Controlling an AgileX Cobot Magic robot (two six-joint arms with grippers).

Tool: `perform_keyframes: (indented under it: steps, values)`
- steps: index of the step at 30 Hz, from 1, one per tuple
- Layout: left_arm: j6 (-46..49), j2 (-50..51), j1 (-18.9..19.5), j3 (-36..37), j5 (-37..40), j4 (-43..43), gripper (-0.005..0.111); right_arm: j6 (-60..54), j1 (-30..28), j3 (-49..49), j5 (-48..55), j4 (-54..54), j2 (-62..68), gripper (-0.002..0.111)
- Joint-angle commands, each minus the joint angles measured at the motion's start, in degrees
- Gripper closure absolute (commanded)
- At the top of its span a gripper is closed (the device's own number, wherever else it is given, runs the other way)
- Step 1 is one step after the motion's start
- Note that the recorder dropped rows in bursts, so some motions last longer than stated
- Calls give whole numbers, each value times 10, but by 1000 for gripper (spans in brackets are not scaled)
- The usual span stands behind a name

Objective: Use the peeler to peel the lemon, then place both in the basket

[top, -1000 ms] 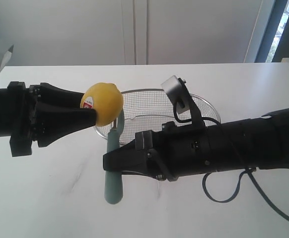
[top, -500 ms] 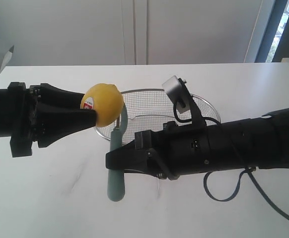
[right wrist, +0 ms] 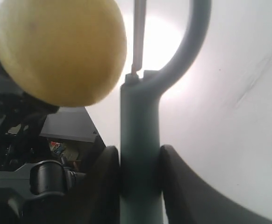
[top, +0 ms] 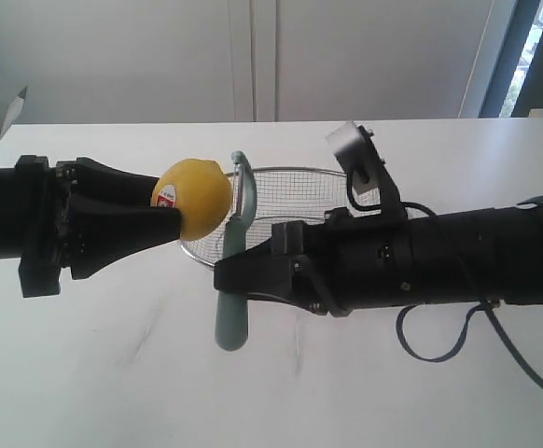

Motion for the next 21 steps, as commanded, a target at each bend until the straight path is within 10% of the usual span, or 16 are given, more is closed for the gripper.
perform_keyframes:
  steps: [1, 21]
  values:
    - [92, -2, 2, -3, 16, -8, 107, 11, -13, -3, 8, 2, -22, 108]
    - [92, -2, 2, -3, 11, -7, 107, 237, -127, -3, 11, -236, -314, 108]
